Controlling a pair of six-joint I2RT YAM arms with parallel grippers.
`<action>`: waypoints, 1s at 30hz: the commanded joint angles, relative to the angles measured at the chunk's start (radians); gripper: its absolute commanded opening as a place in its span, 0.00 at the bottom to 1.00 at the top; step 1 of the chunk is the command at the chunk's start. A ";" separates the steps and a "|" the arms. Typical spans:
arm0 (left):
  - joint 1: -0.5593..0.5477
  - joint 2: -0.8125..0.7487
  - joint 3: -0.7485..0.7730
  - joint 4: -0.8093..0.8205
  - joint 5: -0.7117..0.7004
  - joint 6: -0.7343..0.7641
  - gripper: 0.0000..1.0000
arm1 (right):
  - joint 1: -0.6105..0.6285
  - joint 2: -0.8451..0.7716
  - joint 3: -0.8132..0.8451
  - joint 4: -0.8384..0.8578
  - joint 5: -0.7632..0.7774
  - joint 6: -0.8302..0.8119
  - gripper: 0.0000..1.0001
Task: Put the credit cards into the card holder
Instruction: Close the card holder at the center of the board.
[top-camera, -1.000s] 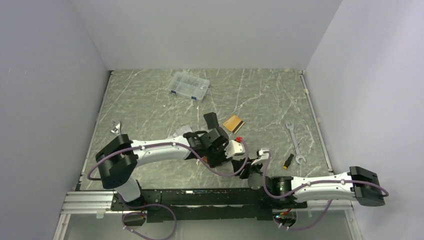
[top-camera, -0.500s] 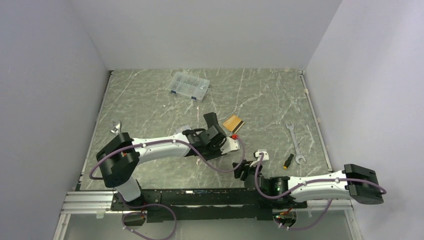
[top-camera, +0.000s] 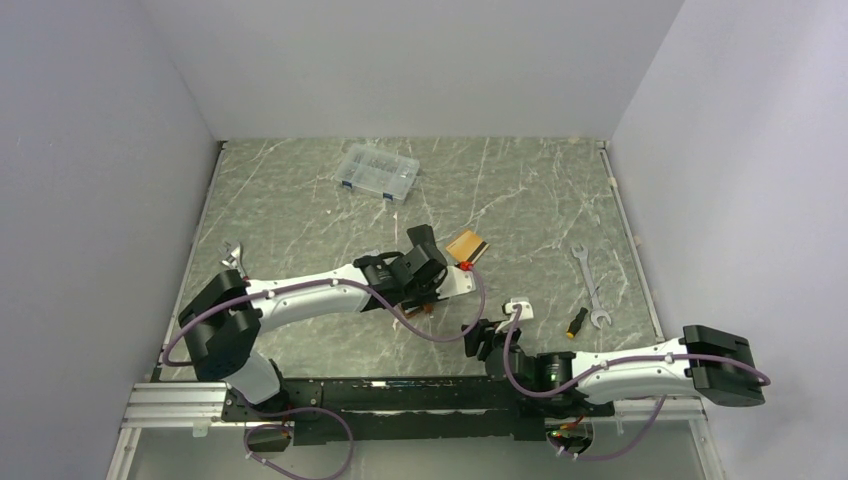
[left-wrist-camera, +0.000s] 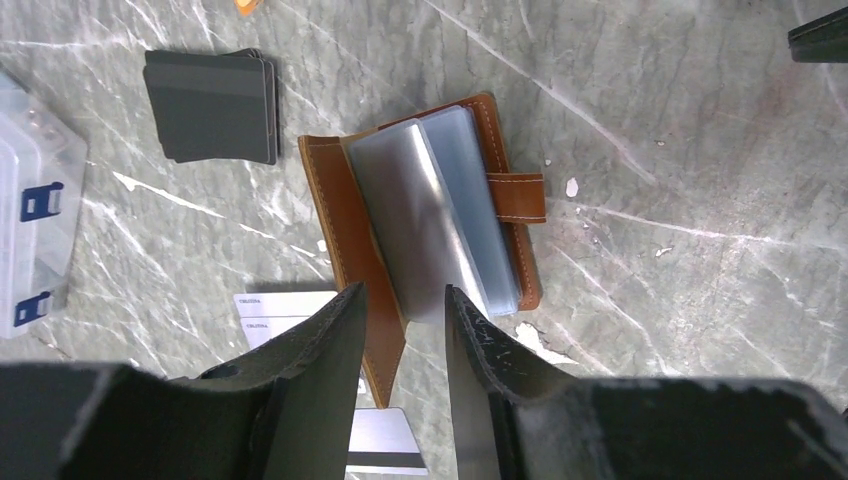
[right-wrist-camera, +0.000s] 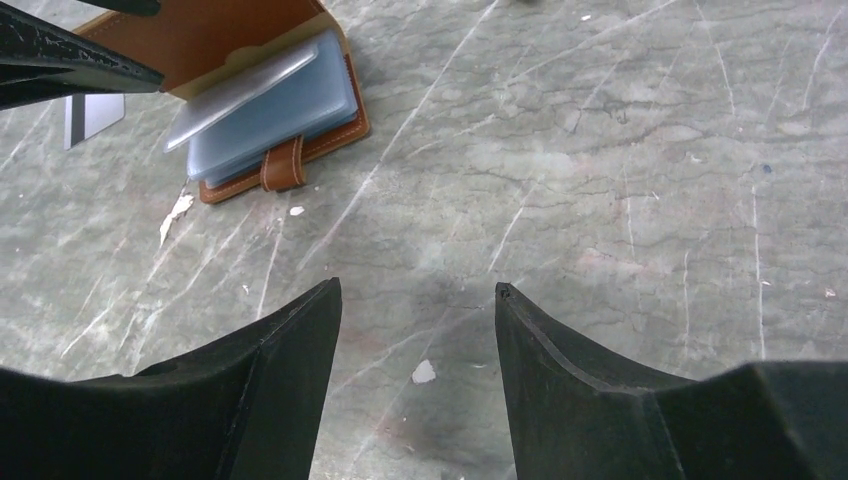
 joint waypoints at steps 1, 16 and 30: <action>-0.002 -0.050 -0.004 0.015 -0.017 0.033 0.39 | 0.006 0.008 0.037 0.043 0.006 -0.014 0.61; -0.006 -0.094 -0.034 0.046 -0.064 0.060 0.40 | 0.007 0.057 0.053 0.057 -0.001 -0.004 0.61; -0.004 -0.026 -0.018 -0.021 0.011 0.020 0.42 | 0.006 0.034 0.042 0.033 -0.002 0.005 0.61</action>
